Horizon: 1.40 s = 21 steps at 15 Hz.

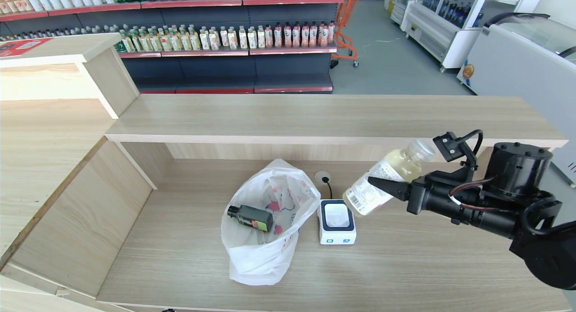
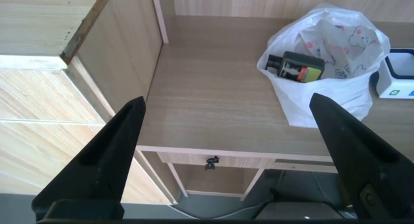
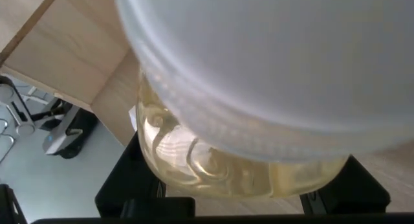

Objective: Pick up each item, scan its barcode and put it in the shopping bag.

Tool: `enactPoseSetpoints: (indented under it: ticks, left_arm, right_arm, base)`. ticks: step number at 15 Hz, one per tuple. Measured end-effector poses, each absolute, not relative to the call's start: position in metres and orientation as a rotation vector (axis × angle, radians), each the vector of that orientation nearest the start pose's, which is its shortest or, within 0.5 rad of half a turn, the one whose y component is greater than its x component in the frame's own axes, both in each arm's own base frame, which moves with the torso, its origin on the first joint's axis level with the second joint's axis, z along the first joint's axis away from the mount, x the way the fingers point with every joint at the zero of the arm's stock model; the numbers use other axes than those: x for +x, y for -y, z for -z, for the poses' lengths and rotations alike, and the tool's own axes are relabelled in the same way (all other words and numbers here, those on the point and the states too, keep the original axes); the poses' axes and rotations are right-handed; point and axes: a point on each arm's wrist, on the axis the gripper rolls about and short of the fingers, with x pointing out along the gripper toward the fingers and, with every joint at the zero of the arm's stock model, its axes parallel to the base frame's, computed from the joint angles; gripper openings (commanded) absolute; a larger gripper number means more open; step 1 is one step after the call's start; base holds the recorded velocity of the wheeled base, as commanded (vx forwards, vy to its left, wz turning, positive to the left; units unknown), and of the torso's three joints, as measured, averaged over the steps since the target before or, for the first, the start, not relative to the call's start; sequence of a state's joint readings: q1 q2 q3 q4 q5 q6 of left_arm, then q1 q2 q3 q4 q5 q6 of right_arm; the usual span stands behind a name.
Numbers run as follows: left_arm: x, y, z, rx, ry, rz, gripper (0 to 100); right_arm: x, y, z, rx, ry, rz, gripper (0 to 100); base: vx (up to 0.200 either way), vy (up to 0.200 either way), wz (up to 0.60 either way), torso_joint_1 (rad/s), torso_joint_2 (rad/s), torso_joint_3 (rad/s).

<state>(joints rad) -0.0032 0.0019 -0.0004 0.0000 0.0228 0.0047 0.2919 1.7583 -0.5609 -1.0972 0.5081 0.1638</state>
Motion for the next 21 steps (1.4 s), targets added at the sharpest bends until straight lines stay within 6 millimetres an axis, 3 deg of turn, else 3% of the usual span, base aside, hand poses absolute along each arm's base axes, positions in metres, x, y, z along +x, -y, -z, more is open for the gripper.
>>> enactPoseSetpoints:
  ticks: [3,6,9,14,21]
  left_arm:
    - [-0.023,-0.001,-0.076,0.005,-0.002,-0.019,100]
    - [-0.023,-0.001,-0.076,0.005,-0.002,-0.019,100]
    - [-0.023,-0.001,-0.076,0.005,-0.002,-0.02,100]
    - [-0.023,-0.001,-0.076,0.005,-0.002,-0.02,100]
    - [-0.023,-0.001,-0.076,0.005,-0.002,-0.02,100]
  right_arm:
    - [0.288,-0.12,-0.142,0.155,-0.17,-0.716,0]
    - [0.316,-0.145,-0.127,0.147,-0.173,-0.673,0]
    - [0.33,-0.173,-0.101,0.134,-0.2,-0.7,0]
    - [0.362,-0.217,-0.08,0.019,-0.107,-0.767,0]
    - [0.387,-0.235,-0.032,-0.236,-0.042,-0.787,0]
  base:
    - [0.0,0.0,0.0,0.0,0.0,0.0]
    - [0.0,0.0,0.0,0.0,0.0,0.0]
    - [0.0,0.0,0.0,0.0,0.0,0.0]
    - [0.0,0.0,0.0,0.0,0.0,0.0]
    - [0.0,0.0,0.0,0.0,0.0,0.0]
